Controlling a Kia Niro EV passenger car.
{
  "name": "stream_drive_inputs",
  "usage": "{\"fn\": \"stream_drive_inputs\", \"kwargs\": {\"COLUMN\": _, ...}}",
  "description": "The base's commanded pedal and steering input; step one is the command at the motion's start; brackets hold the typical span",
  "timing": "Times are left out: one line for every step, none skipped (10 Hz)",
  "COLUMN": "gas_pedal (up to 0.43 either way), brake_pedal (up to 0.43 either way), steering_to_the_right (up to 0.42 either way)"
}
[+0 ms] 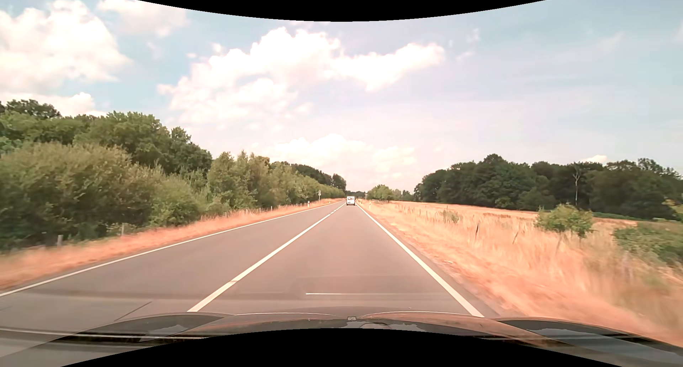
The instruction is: Follow the waypoints while adhering to traffic rules and regulations
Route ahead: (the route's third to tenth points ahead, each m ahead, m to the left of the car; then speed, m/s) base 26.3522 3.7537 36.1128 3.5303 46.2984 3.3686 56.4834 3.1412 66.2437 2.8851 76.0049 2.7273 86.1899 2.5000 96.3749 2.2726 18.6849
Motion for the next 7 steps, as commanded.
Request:
{"fn": "stream_drive_inputs", "kwargs": {"gas_pedal": 0.189, "brake_pedal": 0.000, "steering_to_the_right": 0.001}}
{"fn": "stream_drive_inputs", "kwargs": {"gas_pedal": 0.189, "brake_pedal": 0.000, "steering_to_the_right": 0.000}}
{"fn": "stream_drive_inputs", "kwargs": {"gas_pedal": 0.189, "brake_pedal": 0.000, "steering_to_the_right": 0.000}}
{"fn": "stream_drive_inputs", "kwargs": {"gas_pedal": 0.189, "brake_pedal": 0.000, "steering_to_the_right": 0.001}}
{"fn": "stream_drive_inputs", "kwargs": {"gas_pedal": 0.189, "brake_pedal": 0.000, "steering_to_the_right": 0.001}}
{"fn": "stream_drive_inputs", "kwargs": {"gas_pedal": 0.189, "brake_pedal": 0.000, "steering_to_the_right": 0.003}}
{"fn": "stream_drive_inputs", "kwargs": {"gas_pedal": 0.189, "brake_pedal": 0.000, "steering_to_the_right": 0.003}}
